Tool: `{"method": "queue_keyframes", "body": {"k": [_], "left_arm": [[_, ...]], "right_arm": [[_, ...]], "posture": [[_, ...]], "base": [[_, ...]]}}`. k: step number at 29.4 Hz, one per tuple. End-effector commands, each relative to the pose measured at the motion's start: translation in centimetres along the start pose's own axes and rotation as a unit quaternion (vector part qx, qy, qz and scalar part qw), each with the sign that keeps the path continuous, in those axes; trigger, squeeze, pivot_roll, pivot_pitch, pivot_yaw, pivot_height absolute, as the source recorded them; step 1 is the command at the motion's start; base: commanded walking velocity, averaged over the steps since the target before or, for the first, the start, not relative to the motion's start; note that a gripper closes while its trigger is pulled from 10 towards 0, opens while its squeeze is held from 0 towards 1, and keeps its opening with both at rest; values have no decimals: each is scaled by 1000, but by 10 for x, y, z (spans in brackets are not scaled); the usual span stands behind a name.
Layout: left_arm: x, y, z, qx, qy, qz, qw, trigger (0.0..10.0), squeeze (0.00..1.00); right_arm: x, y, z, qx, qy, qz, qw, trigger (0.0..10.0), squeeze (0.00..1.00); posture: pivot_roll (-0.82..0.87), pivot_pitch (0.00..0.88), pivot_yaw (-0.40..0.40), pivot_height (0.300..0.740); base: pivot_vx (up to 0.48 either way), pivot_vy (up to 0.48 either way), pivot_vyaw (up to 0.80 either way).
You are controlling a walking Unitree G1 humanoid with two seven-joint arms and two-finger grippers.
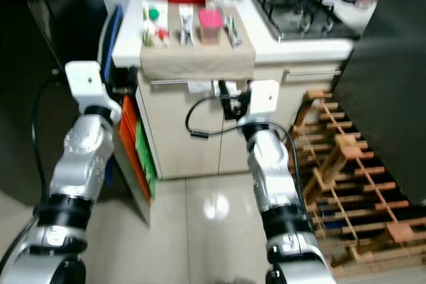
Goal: Restocking fridge
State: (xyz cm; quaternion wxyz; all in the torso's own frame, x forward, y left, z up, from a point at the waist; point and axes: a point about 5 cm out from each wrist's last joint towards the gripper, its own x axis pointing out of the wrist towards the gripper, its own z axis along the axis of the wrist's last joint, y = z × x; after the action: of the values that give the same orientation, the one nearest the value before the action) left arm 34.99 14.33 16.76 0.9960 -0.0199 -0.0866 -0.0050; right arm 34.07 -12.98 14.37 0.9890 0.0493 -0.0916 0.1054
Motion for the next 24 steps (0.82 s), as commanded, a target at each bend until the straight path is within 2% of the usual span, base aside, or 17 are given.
{"method": "queue_keyframes", "body": {"k": [1,9,14,22,23,24], "left_arm": [[3,-5,6,4,-10,-14,1000,10000,0],[4,-9,9,1,-19,-29,999,10000,0],[6,-12,22,12,-56,-40,998,10000,0],[5,-19,30,-6,-82,-65,994,10000,0],[8,-21,30,21,-77,-65,995,10000,0],[8,-21,30,21,-77,-65,995,10000,0]], "right_arm": [[1,-1,5,-2,-12,-3,1000,10000,0],[0,0,6,-2,-20,-1,1000,10000,0],[0,-1,7,-4,-22,-2,1000,10000,0],[-1,-1,11,-9,-33,-4,999,10000,0],[-1,-1,14,-14,-40,-5,999,10000,0],[-1,-1,14,-14,-40,-5,999,10000,0]], "posture": [[-50,0,15,740],[-50,0,15,740],[-57,0,21,740],[-58,0,21,740],[-58,0,21,740],[-58,0,21,740]], "base": [[458,0,0],[454,0,0],[455,0,0],[454,0,0],[0,0,0],[0,0,0]]}}
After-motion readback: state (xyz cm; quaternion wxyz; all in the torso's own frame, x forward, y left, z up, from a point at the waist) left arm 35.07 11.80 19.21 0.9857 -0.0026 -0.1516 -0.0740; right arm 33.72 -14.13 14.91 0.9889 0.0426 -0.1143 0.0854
